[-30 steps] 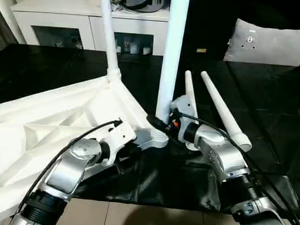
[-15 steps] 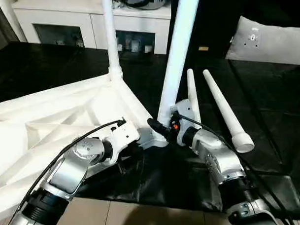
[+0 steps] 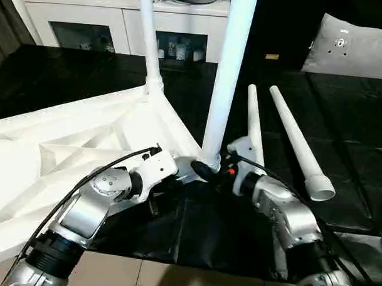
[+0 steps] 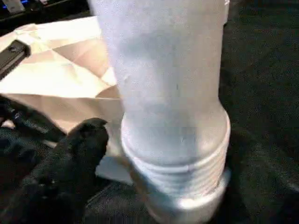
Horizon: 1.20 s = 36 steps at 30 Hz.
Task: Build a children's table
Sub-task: Insert table leg to table base, then rotate leg to tighten
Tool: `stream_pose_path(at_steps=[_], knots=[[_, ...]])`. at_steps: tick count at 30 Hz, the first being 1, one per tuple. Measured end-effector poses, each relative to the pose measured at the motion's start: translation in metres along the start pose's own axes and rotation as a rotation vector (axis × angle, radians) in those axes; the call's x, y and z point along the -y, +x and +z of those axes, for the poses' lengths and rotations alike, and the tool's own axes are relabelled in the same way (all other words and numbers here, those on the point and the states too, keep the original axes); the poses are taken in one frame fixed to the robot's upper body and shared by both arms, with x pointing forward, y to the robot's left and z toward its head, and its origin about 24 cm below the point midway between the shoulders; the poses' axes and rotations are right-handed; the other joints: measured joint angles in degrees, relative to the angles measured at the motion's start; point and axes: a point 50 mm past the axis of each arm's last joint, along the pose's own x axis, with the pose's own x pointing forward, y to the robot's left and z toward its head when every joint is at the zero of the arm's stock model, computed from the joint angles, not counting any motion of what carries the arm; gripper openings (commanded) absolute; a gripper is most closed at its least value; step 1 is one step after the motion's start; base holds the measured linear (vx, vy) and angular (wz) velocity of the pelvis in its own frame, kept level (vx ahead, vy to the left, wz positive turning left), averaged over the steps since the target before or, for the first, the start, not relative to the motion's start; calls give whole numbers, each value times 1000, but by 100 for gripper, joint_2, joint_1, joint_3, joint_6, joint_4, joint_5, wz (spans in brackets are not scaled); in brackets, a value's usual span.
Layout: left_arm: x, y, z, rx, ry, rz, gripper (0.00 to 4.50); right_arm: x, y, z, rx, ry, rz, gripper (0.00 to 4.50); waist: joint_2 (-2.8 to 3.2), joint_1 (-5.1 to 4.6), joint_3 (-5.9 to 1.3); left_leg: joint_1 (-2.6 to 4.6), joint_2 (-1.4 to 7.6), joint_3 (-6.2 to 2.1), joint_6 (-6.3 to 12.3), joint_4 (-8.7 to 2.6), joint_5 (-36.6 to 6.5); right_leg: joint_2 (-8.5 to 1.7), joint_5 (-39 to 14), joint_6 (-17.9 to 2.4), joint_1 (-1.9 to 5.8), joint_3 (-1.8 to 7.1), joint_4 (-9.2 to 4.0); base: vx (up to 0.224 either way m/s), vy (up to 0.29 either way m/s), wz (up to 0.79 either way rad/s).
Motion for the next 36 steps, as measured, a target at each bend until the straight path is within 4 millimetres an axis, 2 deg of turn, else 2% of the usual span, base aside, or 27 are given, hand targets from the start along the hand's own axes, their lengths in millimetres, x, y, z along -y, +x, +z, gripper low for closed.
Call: stream_pose_path(at_steps=[8, 17, 20, 24, 31, 36], knots=[[-4, -1, -4, 1, 19, -9, 0, 6, -18, 9, -14, -73, 61, 441, 4, 21, 2, 19, 4, 5, -20, 5, -5, 1, -3, 22, 12, 2, 2, 0, 0, 0], [-6, -9, -10, 10, 94, -98, 0, 14, -40, 25, -28, -201, 151, 441, 4, 148, 0, 22, 6, 8, -6, 10, 4, 1, 8, 2, 12, 4, 14, 0, 0, 0], [-5, -13, -12, 14, 129, -156, 0, 15, -45, 24, -54, -222, 193, 441, 3, 183, 0, 24, 5, 10, -6, 20, 3, 1, 6, 3, 12, 13, 27, 0, 0, 0], [-5, -14, -12, 11, 178, -233, 0, 11, -50, 22, -112, -249, 314, 441, 4, 282, 0, 28, 5, 11, -6, 40, 3, 0, 4, 7, 10, 20, 45, 0, 0, 0], [-4, -16, -13, 10, 226, -305, 0, 3, -51, 19, -148, -256, 440, 441, 5, 342, -1, 29, 6, 10, -19, 77, -5, -1, -9, 30, 15, 26, 73, 0, 0, 0], [-2, -15, -12, 12, 233, -336, 0, 5, -49, 10, -161, -228, 437, 389, 7, 386, -2, 29, 7, 9, -20, 92, -6, -2, -6, 28, 17, 28, 79, 0, 0, 0]])
